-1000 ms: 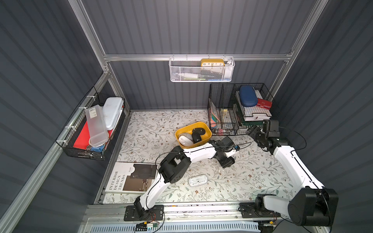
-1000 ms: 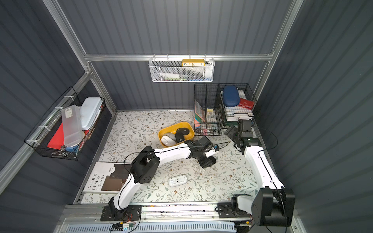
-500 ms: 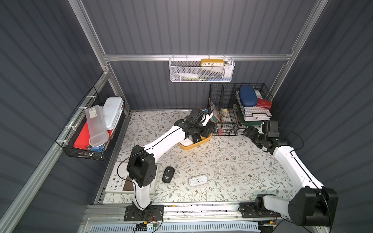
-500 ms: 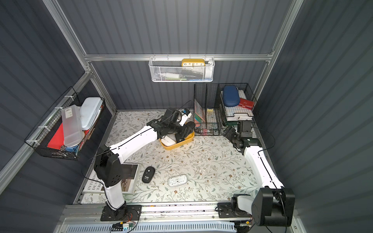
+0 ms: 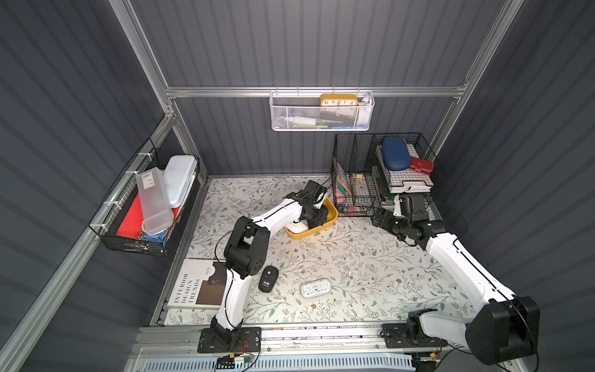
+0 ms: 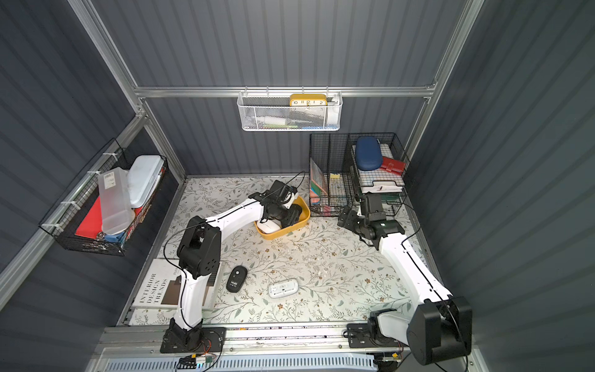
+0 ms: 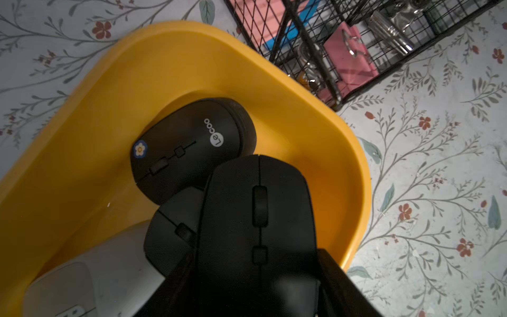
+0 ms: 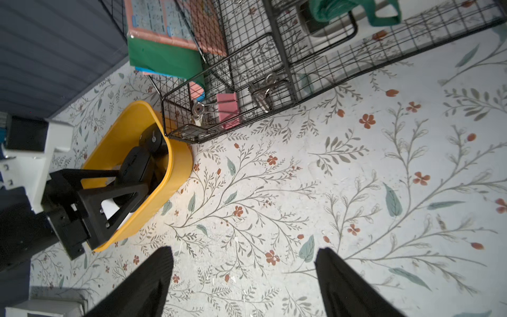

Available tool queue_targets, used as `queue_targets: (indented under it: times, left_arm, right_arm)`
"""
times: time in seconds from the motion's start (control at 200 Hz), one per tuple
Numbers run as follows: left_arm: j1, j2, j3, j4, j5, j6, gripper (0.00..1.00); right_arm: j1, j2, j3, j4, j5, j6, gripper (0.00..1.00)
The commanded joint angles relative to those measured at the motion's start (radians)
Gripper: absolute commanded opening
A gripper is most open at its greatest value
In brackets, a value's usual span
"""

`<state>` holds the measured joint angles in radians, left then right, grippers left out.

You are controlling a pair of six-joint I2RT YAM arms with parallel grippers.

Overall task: Put the mouse in the storage box
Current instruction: Place the mouse in the storage box.

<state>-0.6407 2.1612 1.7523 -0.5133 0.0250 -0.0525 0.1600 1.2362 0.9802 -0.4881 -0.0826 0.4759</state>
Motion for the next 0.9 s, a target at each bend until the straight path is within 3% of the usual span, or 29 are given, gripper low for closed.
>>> queue_targets:
  times: [0.0, 0.315, 0.605, 0.896]
  left_arm:
    - [0.001, 0.004, 0.045, -0.003, 0.001, -0.017, 0.48]
    - [0.0, 0.046, 0.068, 0.007, -0.014, 0.005, 0.57]
    - [-0.001, 0.07, 0.078, -0.004, 0.018, 0.009, 0.57]
    - [-0.004, 0.029, 0.071, 0.007, -0.023, -0.009, 0.84]
  right_arm:
    - [0.033, -0.016, 0.035, -0.015, 0.044, -0.032, 0.86]
    - [0.121, 0.003, 0.069, -0.039, 0.114, -0.083, 0.86]
    - [0.138, -0.011, 0.061, -0.047, 0.139, -0.086, 0.86]
    - [0.186, -0.01, 0.071, -0.055, 0.127, -0.163, 0.86]
